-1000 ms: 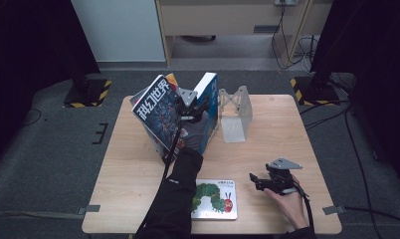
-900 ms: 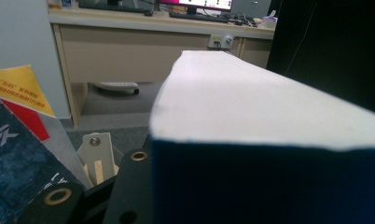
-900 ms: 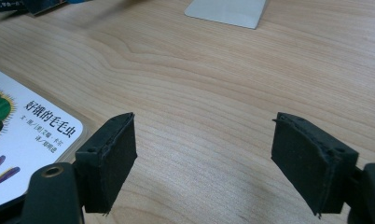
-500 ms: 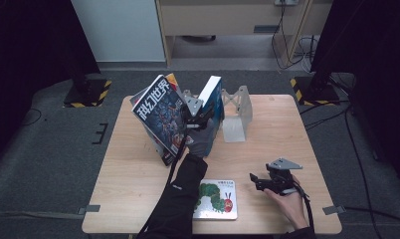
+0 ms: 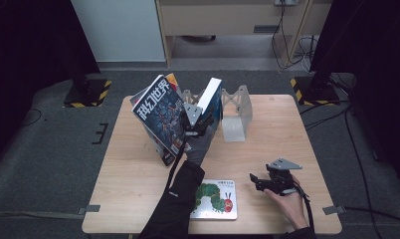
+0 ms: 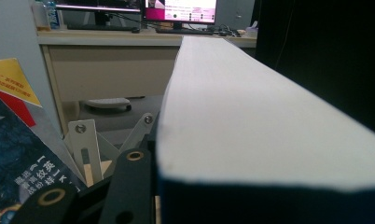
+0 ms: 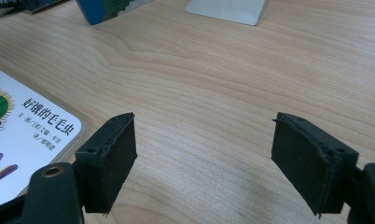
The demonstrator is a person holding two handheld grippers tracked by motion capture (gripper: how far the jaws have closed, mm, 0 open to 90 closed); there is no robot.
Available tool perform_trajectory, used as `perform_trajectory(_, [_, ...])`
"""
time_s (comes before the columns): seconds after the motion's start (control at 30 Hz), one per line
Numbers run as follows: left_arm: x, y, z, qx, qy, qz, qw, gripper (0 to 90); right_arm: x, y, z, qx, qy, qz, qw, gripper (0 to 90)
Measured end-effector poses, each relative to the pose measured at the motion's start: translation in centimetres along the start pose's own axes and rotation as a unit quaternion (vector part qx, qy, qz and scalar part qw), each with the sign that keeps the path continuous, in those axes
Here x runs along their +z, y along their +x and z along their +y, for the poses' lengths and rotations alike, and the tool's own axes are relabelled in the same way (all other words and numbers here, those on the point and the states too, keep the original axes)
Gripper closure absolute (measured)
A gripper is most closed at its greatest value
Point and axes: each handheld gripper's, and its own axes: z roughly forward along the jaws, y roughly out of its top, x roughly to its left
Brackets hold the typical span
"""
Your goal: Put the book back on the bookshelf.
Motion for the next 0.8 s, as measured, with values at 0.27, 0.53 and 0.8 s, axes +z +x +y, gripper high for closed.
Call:
perform_trajectory(0.27, [-2.3,0.3,-1.6,0.000,0.005,-0.007,1.0000,54.4,0.0,0.1,0.0,0.001,0.001,-0.001,1.0000,22.3])
perform_trajectory(0.53, [-3.0,0.3,-3.0,0.003,0.016,-0.006,0.9998,59.4,0.0,0.1,0.0,-0.001,0.002,-0.002,1.0000,22.4])
perform_trajectory(0.8, [-2.9,-0.5,-2.8,-0.010,0.019,0.028,0.9994,60.6,0.1,0.0,0.0,0.001,0.001,-0.002,1.0000,22.6])
